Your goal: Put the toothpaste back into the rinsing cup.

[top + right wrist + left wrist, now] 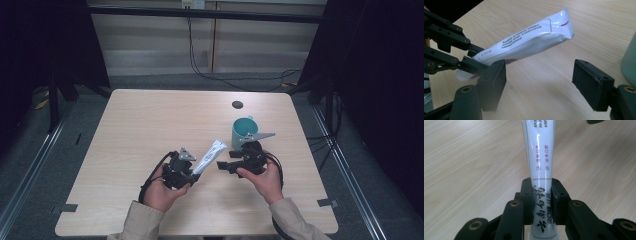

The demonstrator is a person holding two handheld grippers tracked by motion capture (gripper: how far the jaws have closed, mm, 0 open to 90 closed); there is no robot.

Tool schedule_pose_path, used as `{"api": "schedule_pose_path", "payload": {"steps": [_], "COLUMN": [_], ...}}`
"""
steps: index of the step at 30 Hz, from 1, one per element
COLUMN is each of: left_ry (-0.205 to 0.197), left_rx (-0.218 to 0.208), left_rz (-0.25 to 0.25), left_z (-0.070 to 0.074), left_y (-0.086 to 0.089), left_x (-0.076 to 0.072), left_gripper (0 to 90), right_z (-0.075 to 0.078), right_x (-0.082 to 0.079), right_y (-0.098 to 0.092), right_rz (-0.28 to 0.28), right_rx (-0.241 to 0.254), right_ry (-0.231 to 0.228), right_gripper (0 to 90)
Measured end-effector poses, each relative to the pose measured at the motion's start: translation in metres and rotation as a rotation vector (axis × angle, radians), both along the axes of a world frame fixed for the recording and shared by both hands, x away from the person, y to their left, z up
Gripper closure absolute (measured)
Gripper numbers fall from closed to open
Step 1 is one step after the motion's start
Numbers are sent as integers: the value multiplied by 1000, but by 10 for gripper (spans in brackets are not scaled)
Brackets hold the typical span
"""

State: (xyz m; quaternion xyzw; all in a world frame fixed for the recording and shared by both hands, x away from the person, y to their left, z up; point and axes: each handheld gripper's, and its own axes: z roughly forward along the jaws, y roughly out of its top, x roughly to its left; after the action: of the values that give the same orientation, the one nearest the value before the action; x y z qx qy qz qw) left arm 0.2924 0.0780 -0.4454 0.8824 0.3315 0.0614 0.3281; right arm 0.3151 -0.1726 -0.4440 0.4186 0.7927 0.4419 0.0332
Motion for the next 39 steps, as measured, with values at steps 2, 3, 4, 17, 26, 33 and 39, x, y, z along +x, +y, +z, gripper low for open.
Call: {"api": "schedule_pose_path", "payload": {"steps": [2, 3, 4, 17, 26, 33, 39], "left_ry": [-2, -2, -6, -25, -32, -25, -40], "left_rx": [-7, -12, -16, -54, -58, -34, -89], "left_rz": [0, 0, -1, 2, 6, -11, -12], "left_z": [1, 1, 2, 13, 12, 10, 8], "left_y": [-1, -1, -2, -6, -8, -17, -15], "left_x": [0, 0, -1, -5, -8, -13, -10], "left_gripper": [753, 753, 753, 751, 744, 716, 688], "right_z": [0, 0, 1, 13, 15, 14, 26], "right_x": [1, 2, 2, 7, 11, 14, 11], "right_y": [3, 4, 5, 22, 26, 23, 25], "right_rz": [3, 6, 7, 3, -40, -72, -36], "right_rx": [7, 9, 14, 73, 132, 220, 278], "right_ry": [0, -1, 2, 36, 60, 105, 70], "right_gripper": [272, 279, 286, 356, 403, 602, 740]}}
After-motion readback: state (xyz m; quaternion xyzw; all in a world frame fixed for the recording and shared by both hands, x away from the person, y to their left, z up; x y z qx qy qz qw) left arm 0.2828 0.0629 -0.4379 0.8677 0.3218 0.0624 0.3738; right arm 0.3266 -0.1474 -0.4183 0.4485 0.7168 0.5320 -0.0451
